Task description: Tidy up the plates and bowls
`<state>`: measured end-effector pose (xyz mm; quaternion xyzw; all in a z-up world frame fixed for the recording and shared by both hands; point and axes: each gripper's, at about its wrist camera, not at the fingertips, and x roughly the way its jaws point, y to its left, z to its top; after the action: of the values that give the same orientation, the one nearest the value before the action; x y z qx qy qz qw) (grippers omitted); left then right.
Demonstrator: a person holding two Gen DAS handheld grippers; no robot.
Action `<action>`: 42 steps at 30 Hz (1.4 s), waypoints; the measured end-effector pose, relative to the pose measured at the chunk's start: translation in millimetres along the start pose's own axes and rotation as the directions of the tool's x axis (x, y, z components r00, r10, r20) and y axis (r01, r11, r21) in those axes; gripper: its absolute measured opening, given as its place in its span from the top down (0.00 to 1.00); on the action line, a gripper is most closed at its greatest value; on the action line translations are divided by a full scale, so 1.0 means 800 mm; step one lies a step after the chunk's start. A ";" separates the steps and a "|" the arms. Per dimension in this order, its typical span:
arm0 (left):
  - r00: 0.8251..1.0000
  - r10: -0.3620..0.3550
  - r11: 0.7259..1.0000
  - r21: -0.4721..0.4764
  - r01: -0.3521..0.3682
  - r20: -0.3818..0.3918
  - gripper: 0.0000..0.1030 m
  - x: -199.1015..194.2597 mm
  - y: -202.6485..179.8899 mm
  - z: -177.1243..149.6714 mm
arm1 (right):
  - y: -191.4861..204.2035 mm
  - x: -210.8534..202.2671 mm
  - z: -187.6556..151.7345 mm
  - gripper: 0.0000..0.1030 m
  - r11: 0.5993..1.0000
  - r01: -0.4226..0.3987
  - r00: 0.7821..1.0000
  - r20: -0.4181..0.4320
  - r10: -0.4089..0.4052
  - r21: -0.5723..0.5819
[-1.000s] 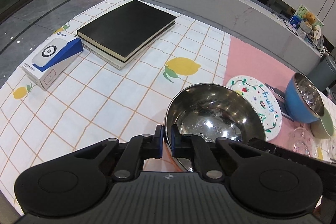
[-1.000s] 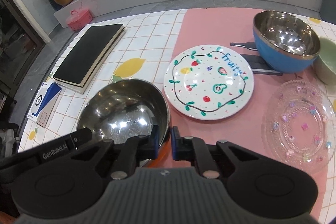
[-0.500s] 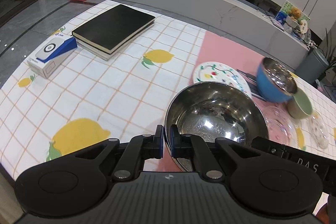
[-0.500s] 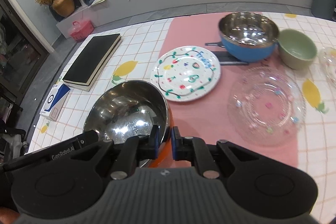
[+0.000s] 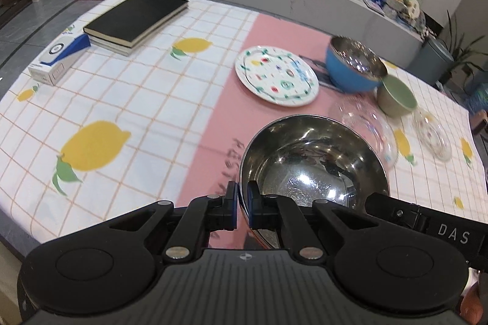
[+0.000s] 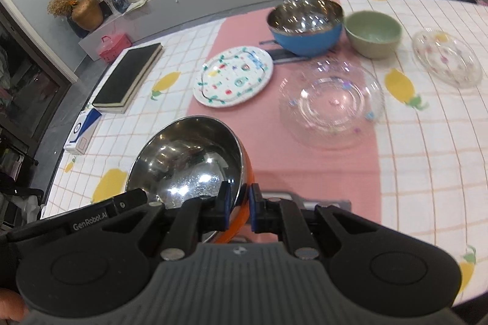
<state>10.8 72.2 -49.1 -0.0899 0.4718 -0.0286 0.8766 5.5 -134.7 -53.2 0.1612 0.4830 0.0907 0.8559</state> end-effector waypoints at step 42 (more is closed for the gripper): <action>0.998 0.052 0.999 0.011 -0.052 -0.042 0.95 0.019 0.018 -0.028 | -0.004 0.033 -0.038 0.90 1.000 -0.017 0.995 -0.096 0.019 0.016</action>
<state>0.0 81.6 -76.8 -0.0727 0.4921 -0.0099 0.8674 -7.0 -123.5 -89.7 0.1675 0.5228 0.1022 0.8295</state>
